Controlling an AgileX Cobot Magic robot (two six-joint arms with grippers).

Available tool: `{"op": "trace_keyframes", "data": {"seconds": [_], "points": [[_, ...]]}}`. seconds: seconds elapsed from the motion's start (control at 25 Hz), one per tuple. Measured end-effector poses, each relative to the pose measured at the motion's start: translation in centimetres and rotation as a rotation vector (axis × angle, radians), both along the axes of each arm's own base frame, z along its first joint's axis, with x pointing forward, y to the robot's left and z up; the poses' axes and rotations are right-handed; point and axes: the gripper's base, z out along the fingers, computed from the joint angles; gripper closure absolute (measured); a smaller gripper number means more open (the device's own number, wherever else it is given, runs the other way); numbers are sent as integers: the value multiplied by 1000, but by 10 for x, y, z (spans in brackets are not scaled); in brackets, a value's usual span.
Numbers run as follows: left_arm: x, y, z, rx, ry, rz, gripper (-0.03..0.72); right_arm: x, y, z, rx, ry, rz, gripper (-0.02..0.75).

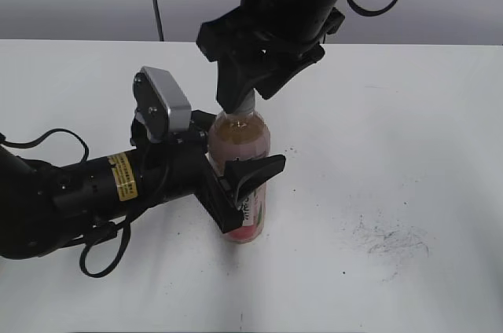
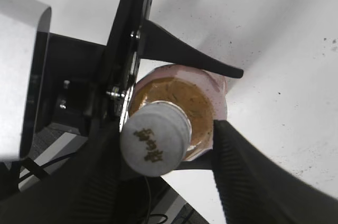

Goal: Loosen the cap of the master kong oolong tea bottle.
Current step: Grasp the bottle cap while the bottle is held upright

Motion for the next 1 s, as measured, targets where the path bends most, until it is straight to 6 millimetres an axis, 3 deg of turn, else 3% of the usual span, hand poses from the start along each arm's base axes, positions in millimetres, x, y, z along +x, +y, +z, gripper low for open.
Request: {"op": "trace_keyframes", "data": {"seconds": [0.32, 0.6, 0.84, 1.0], "points": [[0, 0, 0, 0, 0, -1, 246, -13, 17, 13, -72, -123, 113, 329], [0, 0, 0, 0, 0, -1, 246, -10, 23, -1, -104, -103, 119, 331], [0, 0, 0, 0, 0, -1, 246, -9, 21, -2, -122, -115, 119, 442], [0, 0, 0, 0, 0, 0, 246, -8, 21, -2, -126, -119, 122, 450]]}}
